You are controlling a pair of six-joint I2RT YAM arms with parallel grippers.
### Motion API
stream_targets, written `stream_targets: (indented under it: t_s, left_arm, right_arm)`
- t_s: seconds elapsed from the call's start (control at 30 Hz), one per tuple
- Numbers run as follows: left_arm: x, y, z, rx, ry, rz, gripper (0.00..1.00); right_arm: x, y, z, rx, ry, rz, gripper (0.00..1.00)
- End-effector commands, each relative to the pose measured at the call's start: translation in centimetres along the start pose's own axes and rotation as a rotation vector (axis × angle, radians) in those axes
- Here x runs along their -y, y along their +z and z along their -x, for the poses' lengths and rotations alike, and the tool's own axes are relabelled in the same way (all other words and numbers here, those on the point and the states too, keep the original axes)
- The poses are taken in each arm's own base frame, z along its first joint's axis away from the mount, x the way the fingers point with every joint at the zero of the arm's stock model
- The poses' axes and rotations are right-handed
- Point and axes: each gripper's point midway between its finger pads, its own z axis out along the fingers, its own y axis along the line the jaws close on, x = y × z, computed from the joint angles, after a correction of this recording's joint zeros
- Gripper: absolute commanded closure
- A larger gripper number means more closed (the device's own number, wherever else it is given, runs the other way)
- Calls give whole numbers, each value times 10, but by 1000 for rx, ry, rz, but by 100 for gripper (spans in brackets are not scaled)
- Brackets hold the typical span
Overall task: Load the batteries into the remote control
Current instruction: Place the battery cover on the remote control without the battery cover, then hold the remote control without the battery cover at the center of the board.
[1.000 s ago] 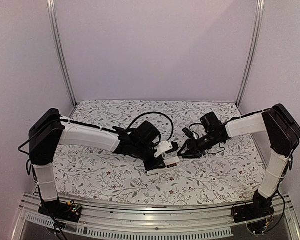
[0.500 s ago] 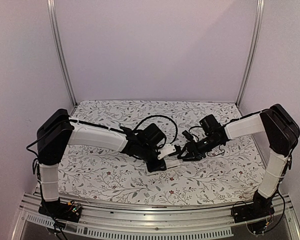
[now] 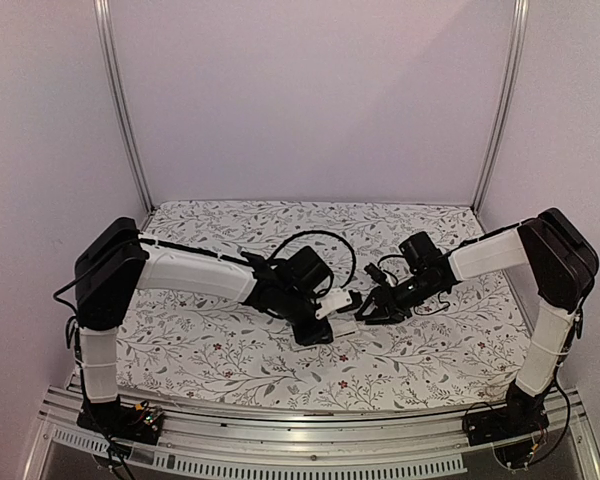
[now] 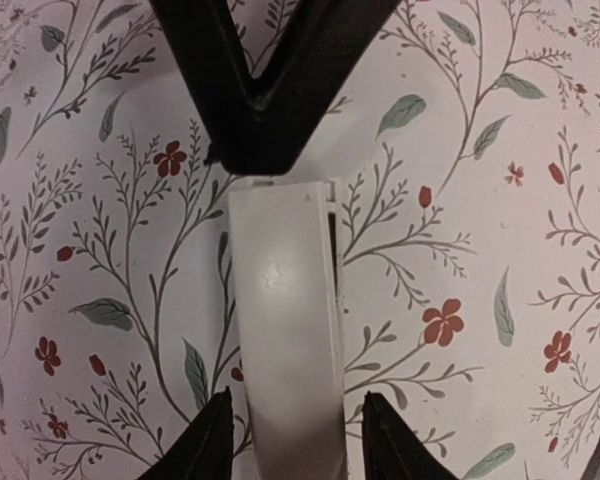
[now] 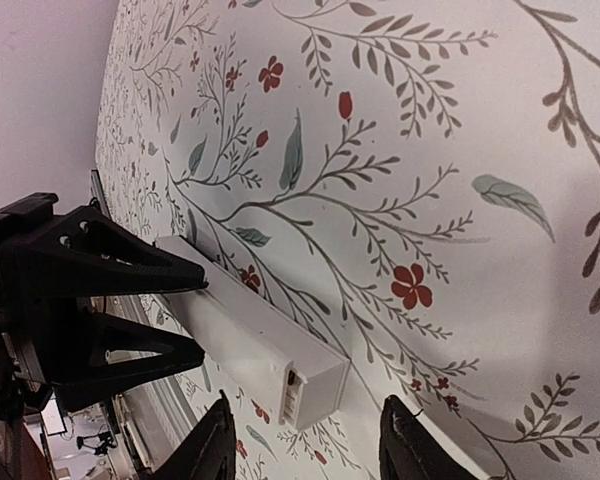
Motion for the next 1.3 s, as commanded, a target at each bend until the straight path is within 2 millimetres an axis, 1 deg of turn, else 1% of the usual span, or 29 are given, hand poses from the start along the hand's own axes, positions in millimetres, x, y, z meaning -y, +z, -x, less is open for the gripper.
stream_targets:
  t_s: [0.0, 0.1, 0.2, 0.3, 0.43, 0.5, 0.57, 0.63, 0.7, 0.77, 0.83, 0.87, 0.9, 0.93, 0.97, 1.0, 1.07, 1.13, 1.17, 1.23, 1.27]
  left_arm:
    - [4, 6, -1, -14, 15, -5, 55]
    - [7, 3, 1, 0, 33, -11, 50]
    - [9, -3, 0, 8, 61, -17, 41]
    - [11, -6, -6, 4, 85, -21, 34]
    - [8, -16, -12, -5, 94, -17, 31]
    - [11, -28, -11, 24, 105, -27, 28]
    - [15, -42, -9, 66, 120, -34, 26]
    - [16, -58, -9, 112, 120, -25, 26]
    - [11, -79, -9, 177, 81, -3, 26]
    - [-1, -98, -8, 240, 2, 23, 26]
    - [-15, -117, -10, 308, -100, 50, 26]
    - [-24, -125, -14, 336, -159, 75, 26]
    - [-33, -131, -18, 361, -244, 101, 26]
    - [-41, -136, -24, 386, -316, 127, 26]
    - [-46, -139, -31, 401, -378, 146, 26]
    - [-49, -142, -35, 419, -431, 164, 26]
    - [-54, -146, -45, 457, -538, 202, 27]
    - [-57, -149, -59, 490, -649, 234, 30]
    - [-58, -150, -65, 511, -701, 244, 33]
    - [-55, -150, -75, 557, -782, 228, 40]
    - [-53, -150, -79, 581, -804, 219, 42]
  right_arm:
    - [4, 6, -7, -15, -1, -1, 52]
    - [4, 6, -7, -15, -2, -3, 54]
    - [3, 5, -6, -12, -5, -3, 54]
    - [1, 2, -4, -6, -16, -12, 54]
    - [-3, -3, 1, -3, -52, -23, 53]
    - [-6, -8, 8, 1, -94, -55, 51]
    - [-8, -16, 18, 13, -174, -104, 50]
    - [-18, -28, 32, 50, -274, -135, 49]
    - [-32, -37, 44, 91, -404, -137, 45]
    - [-43, -40, 51, 112, -520, -142, 37]
    - [-55, -35, 54, 110, -642, -167, 31]
    - [-61, -30, 51, 99, -706, -177, 28]
    - [-66, -23, 48, 84, -813, -200, 24]
    - [-74, -15, 41, 61, -919, -207, 20]
    - [-76, -6, 34, 37, -1007, -236, 17]
    - [-82, 3, 25, 5, -1145, -243, 14]
    - [-92, 21, 6, -49, -1335, -234, 8]
    - [-99, 31, -5, -80, -1491, -216, 5]
    - [-102, 36, -5, -82, -1548, -217, 2]
    - [-107, 42, -2, -75, -1614, -222, 1]
    - [-110, 44, -1, -75, -1638, -223, 1]
